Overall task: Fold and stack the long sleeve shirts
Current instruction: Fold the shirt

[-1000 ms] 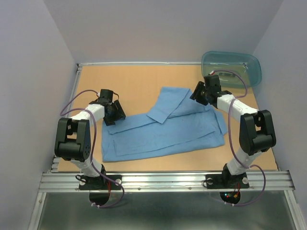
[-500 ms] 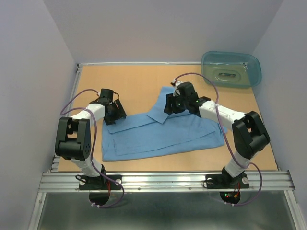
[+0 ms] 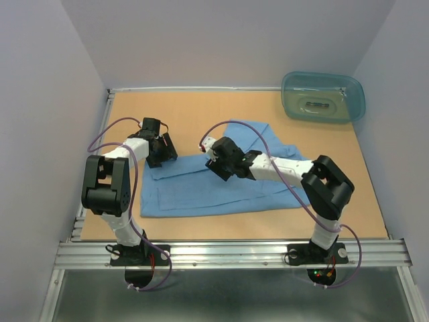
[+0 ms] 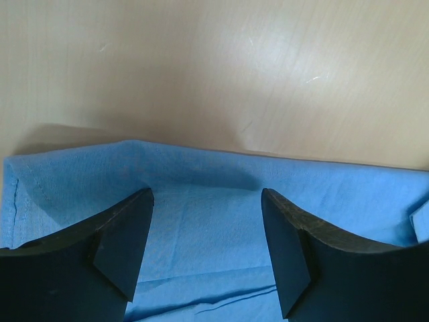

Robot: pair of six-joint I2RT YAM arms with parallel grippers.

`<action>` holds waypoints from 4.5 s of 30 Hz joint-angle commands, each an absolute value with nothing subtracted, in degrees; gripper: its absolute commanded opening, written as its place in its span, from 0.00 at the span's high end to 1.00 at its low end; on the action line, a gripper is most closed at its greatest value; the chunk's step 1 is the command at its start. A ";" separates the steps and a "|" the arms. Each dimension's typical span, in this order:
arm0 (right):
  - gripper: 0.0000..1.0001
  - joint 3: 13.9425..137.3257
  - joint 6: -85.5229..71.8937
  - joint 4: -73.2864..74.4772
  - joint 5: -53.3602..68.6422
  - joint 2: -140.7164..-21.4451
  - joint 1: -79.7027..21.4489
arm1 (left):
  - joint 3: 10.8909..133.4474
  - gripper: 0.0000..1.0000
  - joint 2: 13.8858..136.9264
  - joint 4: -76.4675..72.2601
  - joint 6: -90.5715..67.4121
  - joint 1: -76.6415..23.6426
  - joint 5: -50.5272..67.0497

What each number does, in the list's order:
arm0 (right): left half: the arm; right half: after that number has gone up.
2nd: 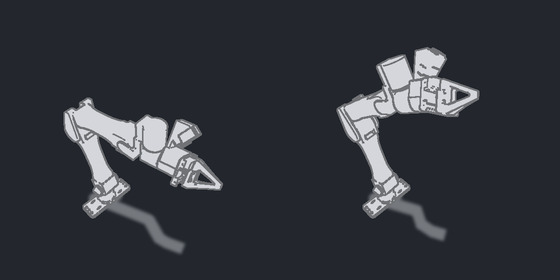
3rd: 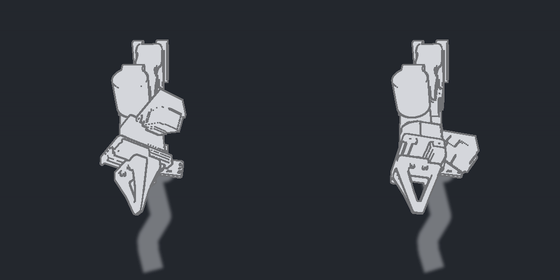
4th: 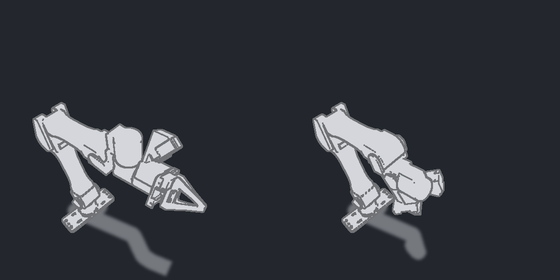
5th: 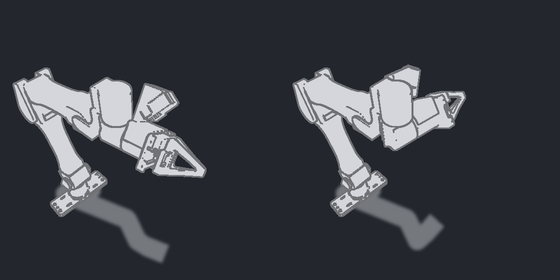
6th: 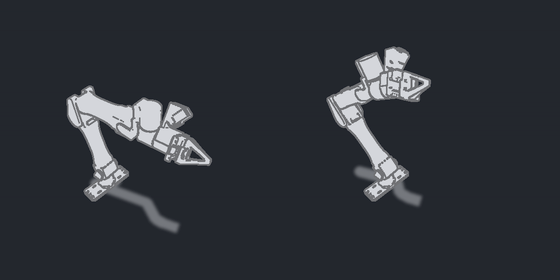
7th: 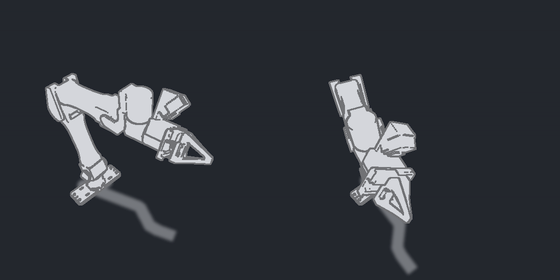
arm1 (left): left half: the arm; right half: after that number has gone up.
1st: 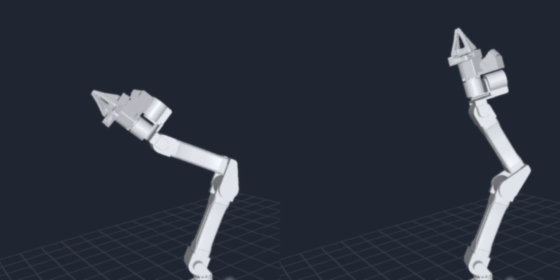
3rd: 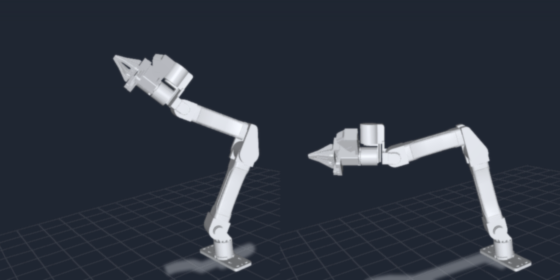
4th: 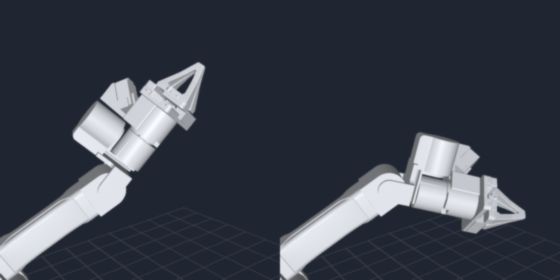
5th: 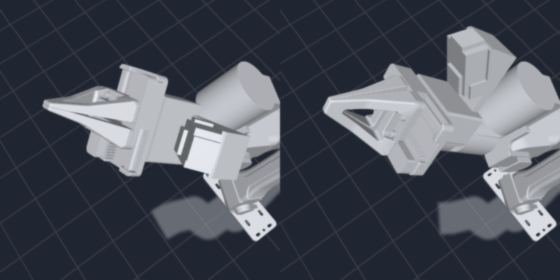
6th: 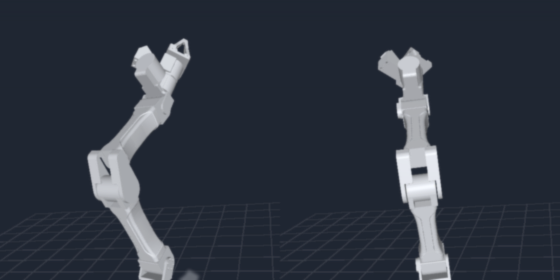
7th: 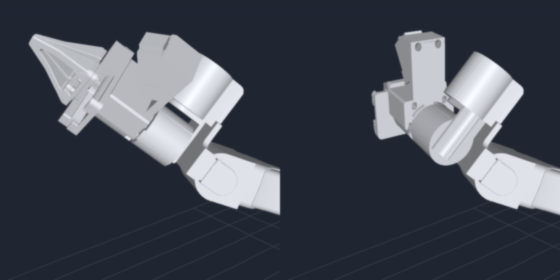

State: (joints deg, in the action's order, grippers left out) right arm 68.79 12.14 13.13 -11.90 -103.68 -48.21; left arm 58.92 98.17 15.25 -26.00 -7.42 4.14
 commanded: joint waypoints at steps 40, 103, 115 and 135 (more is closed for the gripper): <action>0.99 79.44 16.19 21.08 -16.05 -101.79 -54.49 | 61.61 0.22 101.34 15.56 -25.49 -7.56 3.34; 0.54 70.51 -26.00 31.43 4.99 -84.44 -7.60 | 58.62 0.22 89.37 12.49 -27.16 -11.87 -5.18; 0.63 65.13 -30.76 12.49 3.52 -100.35 -3.34 | 66.17 0.22 104.67 10.37 -26.72 -11.95 -4.04; 0.64 74.01 -28.92 8.17 3.07 -107.77 0.97 | 80.35 0.02 102.09 17.22 -20.57 -12.47 -10.89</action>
